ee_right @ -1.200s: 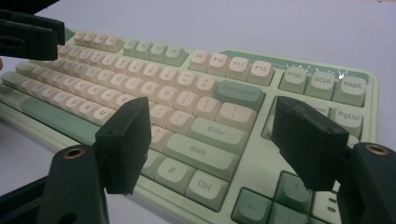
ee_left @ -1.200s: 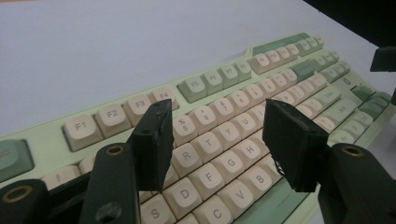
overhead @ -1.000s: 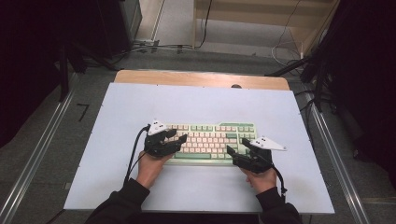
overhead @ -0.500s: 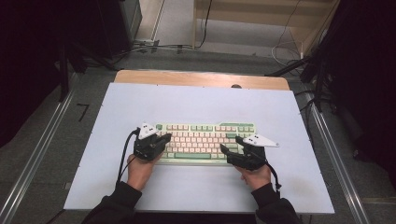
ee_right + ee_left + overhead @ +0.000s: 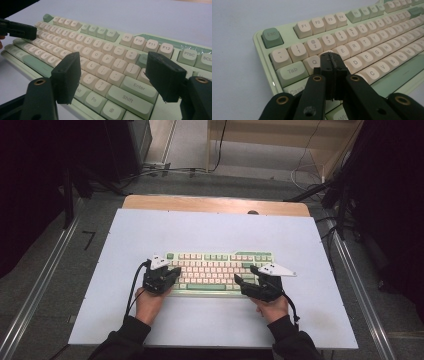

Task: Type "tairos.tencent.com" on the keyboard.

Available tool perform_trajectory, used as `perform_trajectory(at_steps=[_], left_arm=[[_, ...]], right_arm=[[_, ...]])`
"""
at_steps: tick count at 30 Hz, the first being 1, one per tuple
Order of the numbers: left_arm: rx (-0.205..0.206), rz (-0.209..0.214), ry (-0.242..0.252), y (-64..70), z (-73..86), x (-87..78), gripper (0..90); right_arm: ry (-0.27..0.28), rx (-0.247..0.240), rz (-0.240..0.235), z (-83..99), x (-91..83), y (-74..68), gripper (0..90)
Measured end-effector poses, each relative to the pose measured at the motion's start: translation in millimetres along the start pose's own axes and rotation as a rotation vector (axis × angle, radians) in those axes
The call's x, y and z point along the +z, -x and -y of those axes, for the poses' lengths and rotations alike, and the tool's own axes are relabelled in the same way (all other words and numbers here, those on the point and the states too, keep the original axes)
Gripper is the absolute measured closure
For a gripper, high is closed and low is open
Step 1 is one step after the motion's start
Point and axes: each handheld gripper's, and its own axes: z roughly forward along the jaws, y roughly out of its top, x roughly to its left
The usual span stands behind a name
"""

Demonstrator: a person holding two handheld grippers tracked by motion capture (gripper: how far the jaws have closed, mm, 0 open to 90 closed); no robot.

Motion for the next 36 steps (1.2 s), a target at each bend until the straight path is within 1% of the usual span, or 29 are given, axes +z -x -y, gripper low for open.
perform_trajectory(at_steps=[3, 5, 6, 7, 9, 10, 11, 12, 13, 14, 15, 17, 20, 21, 24, 25, 27, 28, 29, 30, 31, 32, 36], left_arm=[[0.004, -0.003, -0.001, 0.7, 0.9, 1.2, 90.0], [0.001, 0.004, -0.001, 0.9, 0.7, 1.0, 90.0], [-0.008, 0.019, 0.014, 1.1, 0.6, -0.3, 90.0], [-0.013, 0.033, 0.023, 1.0, -0.3, -2.2, 87.8], [-0.027, 0.059, 0.055, 0.3, -2.5, -6.7, 75.4], [-0.037, 0.061, 0.078, 0.4, -3.4, -8.9, 66.8], [-0.037, 0.061, 0.078, 0.4, -3.4, -8.9, 58.0], [-0.043, 0.06, 0.125, 0.2, -4.9, -13.3, 50.0], [-0.043, 0.06, 0.125, 0.2, -4.9, -13.3, 43.4], [-0.044, 0.032, 0.162, 0.3, -5.8, -16.4, 36.9], [-0.045, 0.025, 0.174, -0.2, -6.1, -17.5, 32.0], [-0.047, 0.008, 0.184, -0.6, -6.3, -18.2, 25.5], [-0.041, -0.011, 0.193, 0.0, -4.1, -17.7, 22.0], [-0.041, -0.011, 0.193, 0.0, -4.1, -17.7, 22.0], [-0.034, -0.045, 0.205, 3.0, 1.6, -14.9, 21.9], [-0.034, -0.045, 0.205, 3.0, 1.6, -14.9, 21.9], [-0.033, -0.046, 0.21, 4.0, 3.4, -15.2, 21.9], [-0.034, -0.046, 0.211, 4.3, 3.8, -15.5, 22.0], [-0.032, -0.047, 0.214, 4.1, 4.1, -15.9, 22.0], [-0.034, -0.048, 0.215, 3.8, 4.4, -16.9, 22.0], [-0.037, -0.047, 0.217, 3.2, 4.8, -17.8, 22.0], [-0.044, -0.042, 0.222, 2.9, 5.2, -18.7, 22.0], [-0.047, -0.053, 0.223, 1.5, 8.2, -23.1, 22.1]], right_arm=[[-0.002, -0.002, 0.002, 0.7, -0.5, 0.4, 27.0], [-0.002, 0.0, 0.004, 0.9, -1.4, 0.7, 27.0], [0.0, 0.0, 0.004, 1.1, -1.8, 0.9, 27.0], [0.001, 0.001, 0.005, 1.2, -2.4, 1.2, 27.0], [0.004, 0.003, 0.008, 1.5, -3.7, 2.3, 27.0], [0.005, 0.004, 0.009, 1.8, -4.3, 2.7, 27.0], [0.004, 0.006, 0.011, 2.1, -5.0, 3.1, 27.0], [0.004, 0.006, 0.011, 2.5, -5.7, 3.6, 27.0], [0.004, 0.009, 0.013, 2.8, -6.3, 3.9, 27.0], [0.004, 0.011, 0.014, 3.1, -6.9, 4.2, 27.0], [0.005, 0.01, 0.016, 3.4, -7.4, 4.5, 27.0], [0.003, 0.013, 0.02, 4.1, -8.6, 4.7, 27.0], [0.006, 0.013, 0.022, 4.9, -9.6, 5.2, 27.2], [0.007, 0.013, 0.024, 5.1, -9.7, 5.3, 27.5], [0.007, 0.016, 0.037, 5.4, -9.4, 5.3, 32.8], [0.007, 0.016, 0.037, 5.4, -9.4, 5.3, 32.8], [0.018, 0.013, 0.045, 5.5, -9.6, 4.7, 41.4], [0.026, 0.008, 0.043, 5.0, -9.5, 4.0, 51.1], [0.026, 0.008, 0.043, 5.0, -9.5, 4.0, 51.1], [0.026, -0.004, 0.042, 4.3, -8.4, 2.7, 60.3], [0.022, -0.012, 0.043, 3.9, -7.5, 2.0, 65.4], [0.018, -0.022, 0.043, 3.4, -6.1, 1.1, 69.8], [0.005, -0.052, 0.035, 0.6, 0.3, -4.0, 84.6]])
